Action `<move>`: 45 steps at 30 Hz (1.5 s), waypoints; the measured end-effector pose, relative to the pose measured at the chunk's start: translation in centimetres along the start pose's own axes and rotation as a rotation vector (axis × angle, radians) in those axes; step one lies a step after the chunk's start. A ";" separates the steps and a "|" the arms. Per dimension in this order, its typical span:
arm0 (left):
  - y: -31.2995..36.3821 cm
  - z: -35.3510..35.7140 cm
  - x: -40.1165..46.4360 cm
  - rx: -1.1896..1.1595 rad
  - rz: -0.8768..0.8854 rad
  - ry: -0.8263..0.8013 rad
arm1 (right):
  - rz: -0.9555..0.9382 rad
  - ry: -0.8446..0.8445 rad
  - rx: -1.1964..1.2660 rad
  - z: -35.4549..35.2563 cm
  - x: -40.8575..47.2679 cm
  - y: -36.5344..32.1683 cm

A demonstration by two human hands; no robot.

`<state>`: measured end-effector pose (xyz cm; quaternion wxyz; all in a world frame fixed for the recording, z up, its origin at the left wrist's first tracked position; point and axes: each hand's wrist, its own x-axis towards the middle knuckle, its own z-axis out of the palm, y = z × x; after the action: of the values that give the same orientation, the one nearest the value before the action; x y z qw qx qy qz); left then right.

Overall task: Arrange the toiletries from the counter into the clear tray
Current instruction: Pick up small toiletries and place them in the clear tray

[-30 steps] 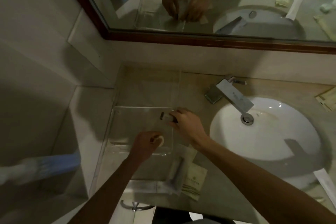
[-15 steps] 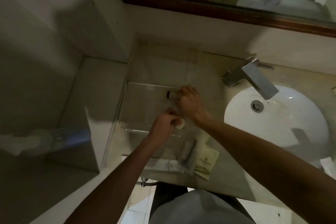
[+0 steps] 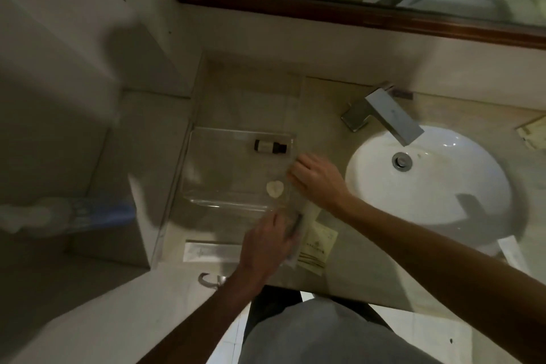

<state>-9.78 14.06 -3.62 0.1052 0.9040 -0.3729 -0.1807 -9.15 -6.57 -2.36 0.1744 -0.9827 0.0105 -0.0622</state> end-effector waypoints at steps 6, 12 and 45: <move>2.5 1.9 -2.0 -0.227 -0.258 -0.125 | 0.058 -0.311 0.017 1.3 -8.8 0.5; -0.7 -1.1 -2.3 -0.254 -0.091 0.051 | 0.112 -0.071 0.110 -0.9 -8.9 0.5; -13.7 -6.9 11.8 0.030 0.047 0.251 | -0.023 -0.485 -0.041 0.0 -5.6 3.0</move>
<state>9.44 15.62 -4.64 0.1419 0.9120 -0.3806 -0.0580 -14.66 -9.13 -4.06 0.1512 -0.9722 -0.0418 0.1740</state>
